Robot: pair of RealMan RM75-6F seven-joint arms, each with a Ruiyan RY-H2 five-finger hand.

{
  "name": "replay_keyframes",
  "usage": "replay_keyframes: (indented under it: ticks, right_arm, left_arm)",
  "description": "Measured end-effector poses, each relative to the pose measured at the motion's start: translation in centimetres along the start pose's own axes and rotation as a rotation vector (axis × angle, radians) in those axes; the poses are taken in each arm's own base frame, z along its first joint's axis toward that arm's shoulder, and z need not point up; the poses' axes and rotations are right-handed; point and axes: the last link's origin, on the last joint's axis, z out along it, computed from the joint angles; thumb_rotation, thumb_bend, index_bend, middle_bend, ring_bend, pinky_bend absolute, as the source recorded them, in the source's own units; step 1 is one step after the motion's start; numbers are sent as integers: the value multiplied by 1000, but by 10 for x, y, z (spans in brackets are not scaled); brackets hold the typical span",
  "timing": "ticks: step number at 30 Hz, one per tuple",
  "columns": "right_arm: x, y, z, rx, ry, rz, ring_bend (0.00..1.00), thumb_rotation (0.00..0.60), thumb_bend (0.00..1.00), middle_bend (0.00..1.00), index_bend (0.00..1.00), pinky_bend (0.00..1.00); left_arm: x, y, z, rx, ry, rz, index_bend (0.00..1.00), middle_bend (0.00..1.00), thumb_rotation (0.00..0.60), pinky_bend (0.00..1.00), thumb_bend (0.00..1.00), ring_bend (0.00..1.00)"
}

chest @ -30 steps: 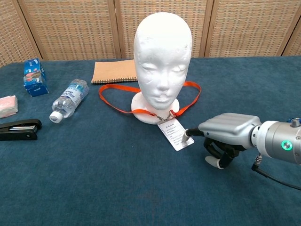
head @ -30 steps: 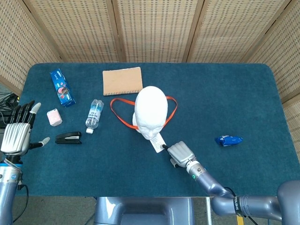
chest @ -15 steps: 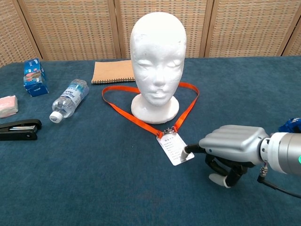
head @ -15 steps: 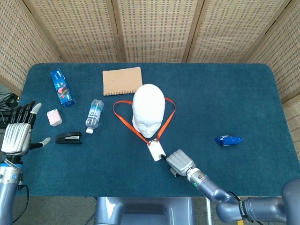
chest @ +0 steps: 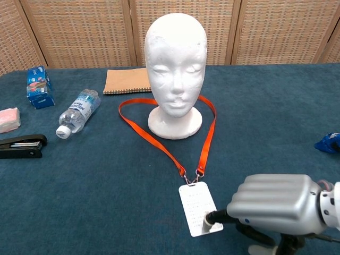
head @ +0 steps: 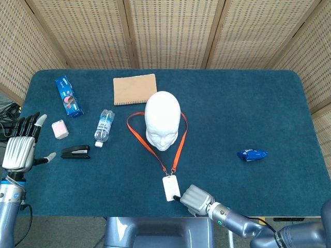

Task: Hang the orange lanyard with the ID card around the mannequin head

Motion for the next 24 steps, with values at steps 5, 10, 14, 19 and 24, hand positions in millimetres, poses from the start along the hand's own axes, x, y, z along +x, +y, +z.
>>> replay_keyframes:
  ticks: [5, 10, 14, 19, 24]
  right_arm:
    - [3, -7, -4, 49, 22, -29, 726, 600, 687, 783, 277, 928]
    - [21, -7, -4, 69, 147, -61, 724, 600, 687, 779, 278, 928]
    - [45, 5, -9, 50, 302, -58, 723, 600, 687, 778, 284, 928]
    - [67, 41, -36, -29, 505, -35, 703, 600, 662, 762, 280, 923]
    - [61, 89, -83, -176, 650, -14, 308, 600, 181, 373, 72, 504]
  left_arm:
    - [0, 0, 0, 0, 1, 0, 0, 0, 600, 0, 0, 0]
    - [0, -1, 0, 4, 2, 0, 0, 0, 600, 0, 0, 0]
    - [0, -1, 0, 2, 0, 1, 0, 0, 600, 0, 0, 0]
    - [0, 0, -4, -9, 7, 1, 0, 0, 600, 0, 0, 0]
    - [1, 1, -15, -21, 20, 3, 0, 0, 600, 0, 0, 0]
